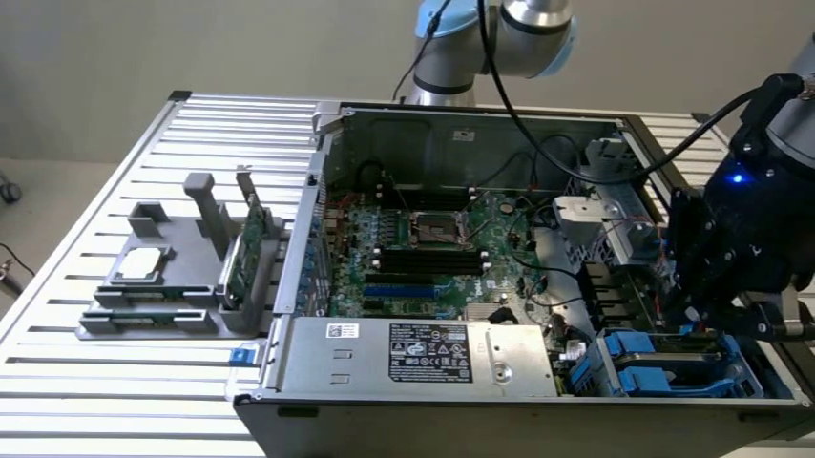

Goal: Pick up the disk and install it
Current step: 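Insert the second disk wire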

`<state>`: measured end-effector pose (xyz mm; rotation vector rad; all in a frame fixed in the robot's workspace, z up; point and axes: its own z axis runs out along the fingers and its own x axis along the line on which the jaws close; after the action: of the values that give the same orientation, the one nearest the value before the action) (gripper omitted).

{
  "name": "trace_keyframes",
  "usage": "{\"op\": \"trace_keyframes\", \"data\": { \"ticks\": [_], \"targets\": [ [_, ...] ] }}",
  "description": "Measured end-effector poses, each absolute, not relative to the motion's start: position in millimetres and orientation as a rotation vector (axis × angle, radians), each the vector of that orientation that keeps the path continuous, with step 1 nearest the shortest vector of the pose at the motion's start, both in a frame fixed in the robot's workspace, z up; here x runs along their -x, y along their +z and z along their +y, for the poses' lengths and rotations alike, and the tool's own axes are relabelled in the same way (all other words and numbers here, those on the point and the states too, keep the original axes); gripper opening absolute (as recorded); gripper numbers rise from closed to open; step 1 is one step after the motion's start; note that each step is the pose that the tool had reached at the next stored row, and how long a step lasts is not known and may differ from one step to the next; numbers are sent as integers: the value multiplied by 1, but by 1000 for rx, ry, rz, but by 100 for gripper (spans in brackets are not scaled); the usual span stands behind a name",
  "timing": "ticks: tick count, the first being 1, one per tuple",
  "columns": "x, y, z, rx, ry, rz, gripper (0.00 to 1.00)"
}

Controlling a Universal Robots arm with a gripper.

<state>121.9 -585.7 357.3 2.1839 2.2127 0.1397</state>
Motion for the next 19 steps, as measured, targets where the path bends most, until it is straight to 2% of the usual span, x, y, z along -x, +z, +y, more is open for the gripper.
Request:
{"op": "trace_keyframes", "data": {
  "ticks": [8, 19],
  "targets": [
    [-122, 351, -594, -2192, 149, 2220, 16],
    [-125, 344, -601, -2216, 204, 2240, 16]
  ]
}}
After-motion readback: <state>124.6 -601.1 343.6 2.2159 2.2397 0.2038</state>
